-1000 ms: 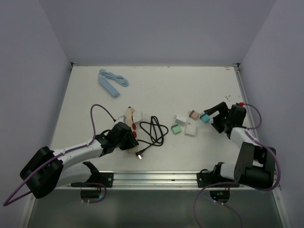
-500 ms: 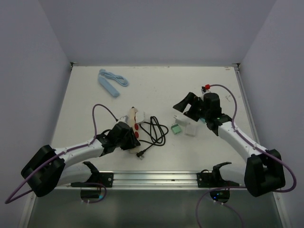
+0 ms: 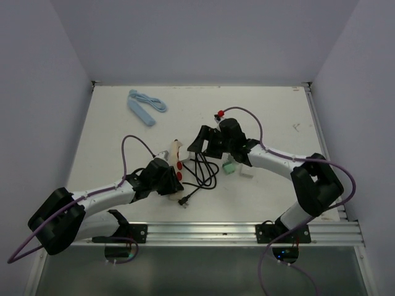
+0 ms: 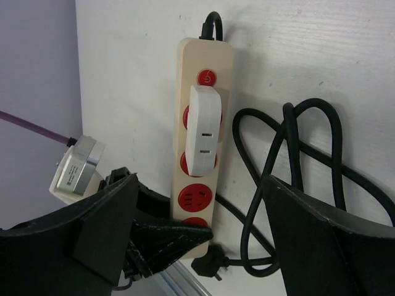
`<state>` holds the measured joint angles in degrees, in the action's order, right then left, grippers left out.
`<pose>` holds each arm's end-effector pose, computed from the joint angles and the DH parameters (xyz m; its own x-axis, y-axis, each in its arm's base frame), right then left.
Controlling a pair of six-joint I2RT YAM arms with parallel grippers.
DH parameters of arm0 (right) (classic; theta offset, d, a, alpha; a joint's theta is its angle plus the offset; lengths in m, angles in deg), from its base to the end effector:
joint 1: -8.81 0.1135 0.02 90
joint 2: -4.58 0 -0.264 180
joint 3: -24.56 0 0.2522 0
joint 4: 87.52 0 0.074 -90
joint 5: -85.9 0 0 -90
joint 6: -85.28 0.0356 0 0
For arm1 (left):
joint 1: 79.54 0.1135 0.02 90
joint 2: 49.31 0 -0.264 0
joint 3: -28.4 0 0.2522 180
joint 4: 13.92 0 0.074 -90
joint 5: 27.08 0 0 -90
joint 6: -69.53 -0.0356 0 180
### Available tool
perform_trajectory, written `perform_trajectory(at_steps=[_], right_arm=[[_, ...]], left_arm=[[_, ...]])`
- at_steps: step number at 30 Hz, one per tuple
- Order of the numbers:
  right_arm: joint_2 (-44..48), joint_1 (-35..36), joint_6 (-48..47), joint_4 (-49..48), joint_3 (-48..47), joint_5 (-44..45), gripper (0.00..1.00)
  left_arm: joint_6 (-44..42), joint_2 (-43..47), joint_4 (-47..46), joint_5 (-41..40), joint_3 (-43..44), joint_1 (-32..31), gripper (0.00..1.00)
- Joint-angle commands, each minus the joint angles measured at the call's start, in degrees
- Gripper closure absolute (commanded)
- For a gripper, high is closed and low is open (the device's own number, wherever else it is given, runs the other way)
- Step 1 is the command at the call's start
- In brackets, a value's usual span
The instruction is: Pull the plug off the socket
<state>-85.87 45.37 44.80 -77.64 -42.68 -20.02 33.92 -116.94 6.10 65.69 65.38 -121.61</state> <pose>0.2709 0.2131 0.2190 -0.8608 0.2723 -0.4300 -0.1581 0.6599 0.7345 0.1517 -0.1393 0.1443 -0.8969 -0.2843 -0.3386 -0.0639 0.8411 -0.5370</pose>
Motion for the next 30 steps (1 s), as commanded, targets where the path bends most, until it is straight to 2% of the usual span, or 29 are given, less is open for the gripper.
perform_trajectory(at_steps=[1, 3, 7, 15, 18, 19, 22, 23, 25, 26, 29, 30], right_arm=[[-3.7, 1.1, 0.3, -3.9, -3.7, -0.8, 0.16], [-6.3, 1.8, 0.3, -4.3, -5.0, -1.4, 0.18], [-9.2, 2.2, 0.8, -5.4, -6.1, -2.4, 0.34], [-13.1, 2.5, 1.0, -7.5, -7.8, -3.9, 0.56], [-13.7, 2.5, 1.0, -7.2, -7.9, -4.1, 0.67], [-13.6, 2.5, 1.0, -7.1, -7.7, -3.9, 0.74], [-13.1, 2.5, 0.6, -6.4, -7.3, -3.9, 0.88], [-12.9, 2.5, 0.3, -5.8, -7.3, -4.1, 0.91], [-12.6, 2.6, 0.1, -5.7, -7.0, -4.5, 0.98], [-12.6, 2.5, 0.1, -5.5, -6.8, -4.6, 1.0], [-11.9, 2.5, 0.1, -5.3, -6.4, -4.9, 1.0], [-11.8, 2.5, 0.1, -5.0, -6.3, -5.3, 1.0]], left_arm=[[-1.7, -0.5, -1.0, 3.6, -1.1, -0.6, 1.0], [-1.7, -0.4, -1.0, 3.7, -1.2, -0.5, 1.0], [-1.9, -0.4, -1.1, 3.7, -1.3, -0.5, 1.0], [-2.5, -1.1, -1.9, 4.4, -1.2, -0.6, 0.96], [-2.4, -1.0, -1.3, 4.2, -1.1, -0.6, 0.92], [-2.3, -0.7, -1.3, 3.8, -1.1, -0.6, 0.91], [-1.8, 0.0, -1.2, 3.5, -1.1, -0.5, 0.78], [-1.7, 0.5, -1.3, 3.5, -1.1, -0.5, 0.65], [-1.5, 1.2, -1.6, 3.3, -1.0, -0.5, 0.51], [-1.5, 1.4, -1.6, 3.2, -1.0, -0.6, 0.37], [-1.5, 1.4, -0.7, 2.4, 0.0, -0.5, 0.21], [-1.5, 1.5, -0.4, 2.2, 0.5, -0.6, 0.19]])
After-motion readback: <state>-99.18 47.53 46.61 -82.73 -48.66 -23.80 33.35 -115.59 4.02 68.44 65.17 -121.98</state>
